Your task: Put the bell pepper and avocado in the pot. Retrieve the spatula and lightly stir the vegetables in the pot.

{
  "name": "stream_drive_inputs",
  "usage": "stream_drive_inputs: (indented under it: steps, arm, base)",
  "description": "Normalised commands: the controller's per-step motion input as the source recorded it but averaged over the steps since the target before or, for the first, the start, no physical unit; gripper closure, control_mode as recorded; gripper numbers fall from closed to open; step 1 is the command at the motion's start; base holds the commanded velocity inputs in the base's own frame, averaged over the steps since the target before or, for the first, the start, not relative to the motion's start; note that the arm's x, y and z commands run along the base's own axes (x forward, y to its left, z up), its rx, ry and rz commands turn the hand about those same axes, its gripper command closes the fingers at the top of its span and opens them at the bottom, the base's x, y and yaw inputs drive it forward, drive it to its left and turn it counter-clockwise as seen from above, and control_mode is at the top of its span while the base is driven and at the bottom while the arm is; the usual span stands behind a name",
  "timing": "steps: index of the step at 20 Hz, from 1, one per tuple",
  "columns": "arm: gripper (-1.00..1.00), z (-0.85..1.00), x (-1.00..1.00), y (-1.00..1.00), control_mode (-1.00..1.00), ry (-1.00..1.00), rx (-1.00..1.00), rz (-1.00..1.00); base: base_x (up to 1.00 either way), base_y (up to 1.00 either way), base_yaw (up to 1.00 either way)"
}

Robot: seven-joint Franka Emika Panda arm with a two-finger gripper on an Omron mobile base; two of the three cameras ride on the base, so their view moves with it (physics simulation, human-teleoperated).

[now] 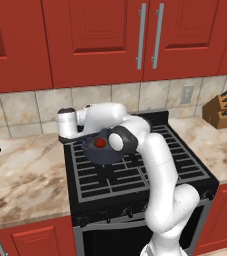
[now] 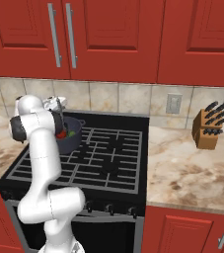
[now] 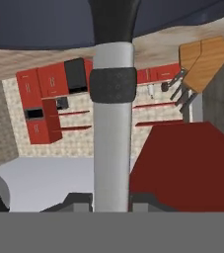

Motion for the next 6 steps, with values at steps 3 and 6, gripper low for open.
stream_drive_inputs:
  steps: [3, 6]
  arm:
    - [1.00, 0.00, 0.00, -0.10, -1.00, 0.04, -0.02, 0.00]
    - [1.00, 0.00, 0.02, -0.09, -1.00, 0.03, 0.00, 0.00]
  base:
    - [0.00, 0.00, 0.00]
    - [0.00, 0.00, 0.00]
